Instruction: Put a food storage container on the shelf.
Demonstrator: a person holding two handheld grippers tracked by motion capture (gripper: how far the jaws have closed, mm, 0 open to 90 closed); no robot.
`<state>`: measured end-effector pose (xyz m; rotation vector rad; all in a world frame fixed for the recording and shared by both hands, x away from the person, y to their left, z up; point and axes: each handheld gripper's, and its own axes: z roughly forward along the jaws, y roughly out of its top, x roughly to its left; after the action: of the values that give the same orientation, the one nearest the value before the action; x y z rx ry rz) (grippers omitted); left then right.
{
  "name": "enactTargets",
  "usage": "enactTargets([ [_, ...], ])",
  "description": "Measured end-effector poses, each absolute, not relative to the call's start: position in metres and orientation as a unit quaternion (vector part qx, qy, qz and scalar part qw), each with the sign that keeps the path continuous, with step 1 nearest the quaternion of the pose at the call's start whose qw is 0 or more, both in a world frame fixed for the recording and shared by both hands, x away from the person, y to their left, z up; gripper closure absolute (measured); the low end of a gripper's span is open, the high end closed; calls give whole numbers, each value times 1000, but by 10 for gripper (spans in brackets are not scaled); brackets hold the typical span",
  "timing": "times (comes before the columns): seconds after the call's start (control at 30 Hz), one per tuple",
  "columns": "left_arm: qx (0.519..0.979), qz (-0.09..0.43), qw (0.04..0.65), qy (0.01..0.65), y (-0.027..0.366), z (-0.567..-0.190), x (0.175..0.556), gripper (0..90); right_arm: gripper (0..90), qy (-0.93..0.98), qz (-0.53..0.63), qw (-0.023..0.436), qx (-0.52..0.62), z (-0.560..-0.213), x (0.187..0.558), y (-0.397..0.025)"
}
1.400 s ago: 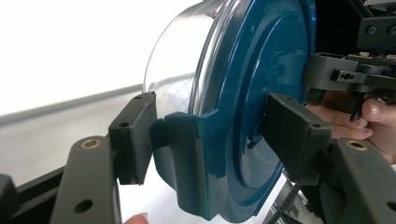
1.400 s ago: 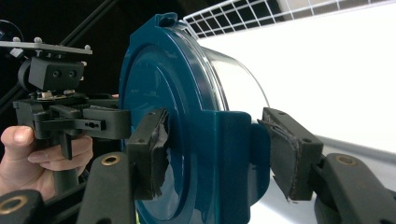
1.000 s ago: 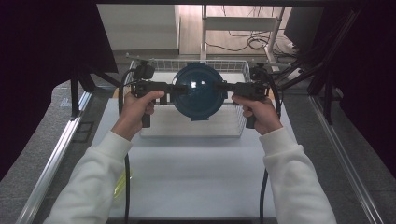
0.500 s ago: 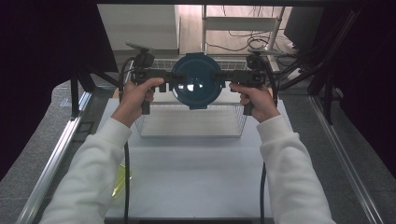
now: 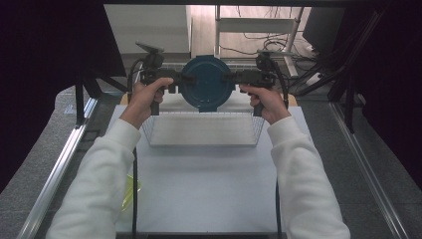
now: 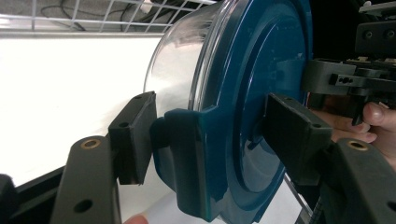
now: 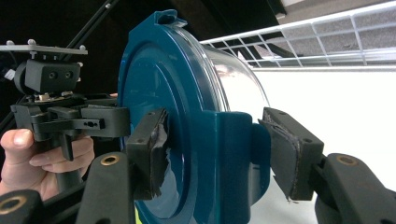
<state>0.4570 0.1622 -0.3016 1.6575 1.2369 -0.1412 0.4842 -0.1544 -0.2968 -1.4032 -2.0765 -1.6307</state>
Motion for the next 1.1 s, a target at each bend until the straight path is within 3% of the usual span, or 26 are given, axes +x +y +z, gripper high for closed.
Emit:
enactTargets([
  [0.47,648,-89,515,554,163,-313,477,357,400,-664,-525,123,-518,-310,504,-155],
  [1.1,614,-118,528,574,166,-330,493,358,375,-637,-510,141,-560,-321,514,-152],
])
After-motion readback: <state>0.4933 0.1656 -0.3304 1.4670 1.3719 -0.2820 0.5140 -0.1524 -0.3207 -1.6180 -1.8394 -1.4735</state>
